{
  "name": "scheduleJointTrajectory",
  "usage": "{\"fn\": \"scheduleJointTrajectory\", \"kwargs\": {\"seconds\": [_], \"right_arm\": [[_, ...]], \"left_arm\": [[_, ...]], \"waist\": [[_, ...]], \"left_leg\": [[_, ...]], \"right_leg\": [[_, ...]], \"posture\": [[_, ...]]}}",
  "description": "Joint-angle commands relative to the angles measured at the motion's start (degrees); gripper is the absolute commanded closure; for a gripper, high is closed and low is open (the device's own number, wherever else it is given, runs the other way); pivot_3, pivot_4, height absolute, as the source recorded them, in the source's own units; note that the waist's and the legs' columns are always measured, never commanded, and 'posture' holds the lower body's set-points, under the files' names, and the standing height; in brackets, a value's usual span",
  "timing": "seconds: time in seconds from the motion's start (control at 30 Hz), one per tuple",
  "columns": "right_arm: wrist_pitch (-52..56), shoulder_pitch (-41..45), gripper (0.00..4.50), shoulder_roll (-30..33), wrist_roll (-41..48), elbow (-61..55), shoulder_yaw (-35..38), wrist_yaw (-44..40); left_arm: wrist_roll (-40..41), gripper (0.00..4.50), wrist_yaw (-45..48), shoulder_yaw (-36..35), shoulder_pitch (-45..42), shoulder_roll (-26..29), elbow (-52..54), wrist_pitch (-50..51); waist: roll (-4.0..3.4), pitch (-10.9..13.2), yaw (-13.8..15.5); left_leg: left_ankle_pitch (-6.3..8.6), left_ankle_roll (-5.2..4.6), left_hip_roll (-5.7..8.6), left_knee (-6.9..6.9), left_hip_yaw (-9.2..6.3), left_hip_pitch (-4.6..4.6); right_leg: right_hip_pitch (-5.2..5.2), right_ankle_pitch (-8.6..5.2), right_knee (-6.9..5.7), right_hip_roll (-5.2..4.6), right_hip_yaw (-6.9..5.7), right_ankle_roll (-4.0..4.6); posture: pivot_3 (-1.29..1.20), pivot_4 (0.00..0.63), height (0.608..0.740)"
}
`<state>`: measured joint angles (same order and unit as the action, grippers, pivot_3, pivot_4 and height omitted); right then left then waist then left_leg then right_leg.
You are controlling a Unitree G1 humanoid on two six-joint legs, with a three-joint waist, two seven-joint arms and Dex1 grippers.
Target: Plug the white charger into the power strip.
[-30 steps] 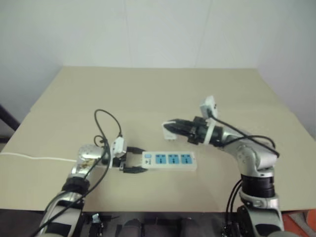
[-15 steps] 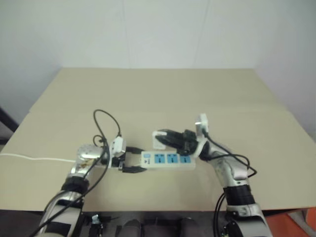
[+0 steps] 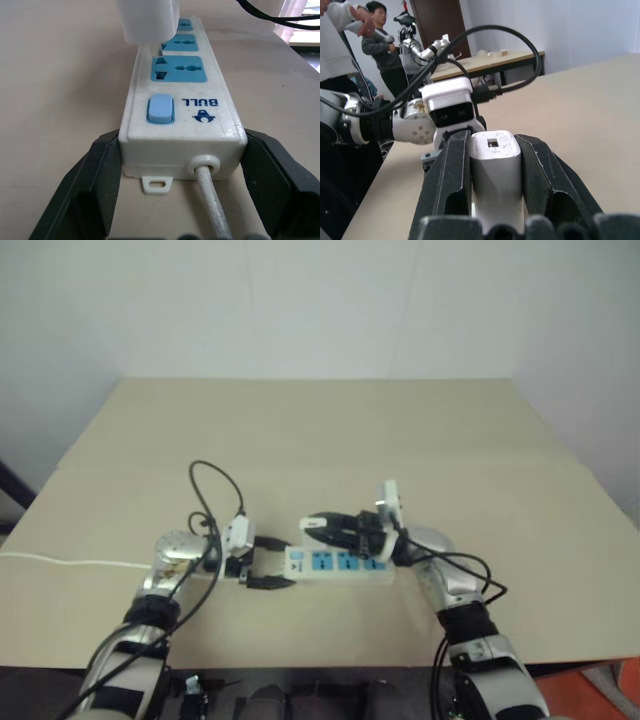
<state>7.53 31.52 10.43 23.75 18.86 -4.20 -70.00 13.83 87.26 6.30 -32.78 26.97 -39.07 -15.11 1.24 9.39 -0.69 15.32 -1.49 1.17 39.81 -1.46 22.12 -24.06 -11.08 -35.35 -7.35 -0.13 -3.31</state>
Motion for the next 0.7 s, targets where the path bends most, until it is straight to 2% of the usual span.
{"fn": "scheduleJointTrajectory", "kwargs": {"seconds": [0.03, 0.7], "right_arm": [[-1.96, 1.77, 3.35, 0.71, 0.21, 0.96, 0.52, -1.17], [-8.07, -0.08, 3.35, 2.1, -2.0, 7.14, 0.27, -2.47]], "left_arm": [[-1.76, 1.28, -0.53, 0.94, 0.18, -0.01, -0.57, -0.73], [-1.88, 1.28, -0.19, 0.95, -0.17, 0.3, -1.04, -0.84]], "waist": [[0.0, 0.0, 0.0], [0.0, 0.0, 0.03]], "left_leg": [[0.0, 0.0, 0.0, 0.0, 0.0, 0.0], [-0.01, 0.01, 0.0, 0.0, 0.0, -0.04]], "right_leg": [[0.0, 0.0, 0.0, 0.0, 0.0, 0.0], [0.03, 0.0, -0.03, 0.0, 0.01, 0.0]], "posture": [[0.0, 0.15, 0.74], [0.0, 0.15, 0.74]]}}
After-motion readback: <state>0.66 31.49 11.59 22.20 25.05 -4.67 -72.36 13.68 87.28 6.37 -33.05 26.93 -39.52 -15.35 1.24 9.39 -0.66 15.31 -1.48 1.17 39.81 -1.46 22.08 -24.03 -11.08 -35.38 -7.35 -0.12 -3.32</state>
